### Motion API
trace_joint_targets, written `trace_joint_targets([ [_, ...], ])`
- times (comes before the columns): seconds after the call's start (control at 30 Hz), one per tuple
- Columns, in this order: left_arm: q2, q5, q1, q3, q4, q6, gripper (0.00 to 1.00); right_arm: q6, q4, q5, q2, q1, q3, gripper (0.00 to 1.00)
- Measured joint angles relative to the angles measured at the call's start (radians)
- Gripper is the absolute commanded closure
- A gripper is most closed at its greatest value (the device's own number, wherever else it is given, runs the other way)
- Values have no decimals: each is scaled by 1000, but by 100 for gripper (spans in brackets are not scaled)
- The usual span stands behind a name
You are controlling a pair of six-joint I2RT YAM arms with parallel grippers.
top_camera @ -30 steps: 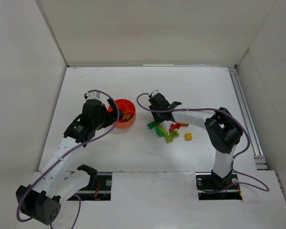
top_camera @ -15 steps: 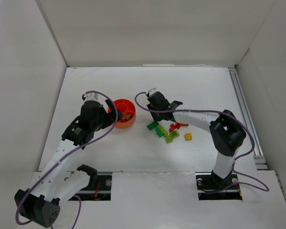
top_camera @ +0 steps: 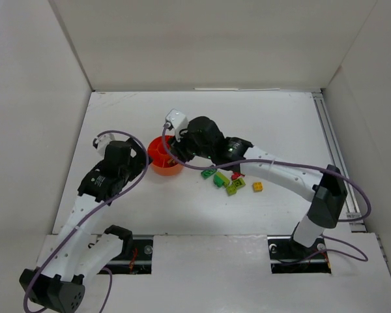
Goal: Sort the legos into containers by color
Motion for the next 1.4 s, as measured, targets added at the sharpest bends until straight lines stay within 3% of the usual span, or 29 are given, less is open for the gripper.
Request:
trace_joint_targets([
  [0.3,1,-142,31,71,-131,-138,0,-196,-16,-129,244,76,251,81],
  [0.6,-36,-158,32,71,-145,-146,0,-252,-110,-37,437,75,450,78],
  [1.2,-61,-164,32,60,-144,-124,0,-255,-161,-22,479,75,477,67],
  [1.4,-106,-160,32,51,-143,-124,0,-258,-183,-16,514,75,483,56],
])
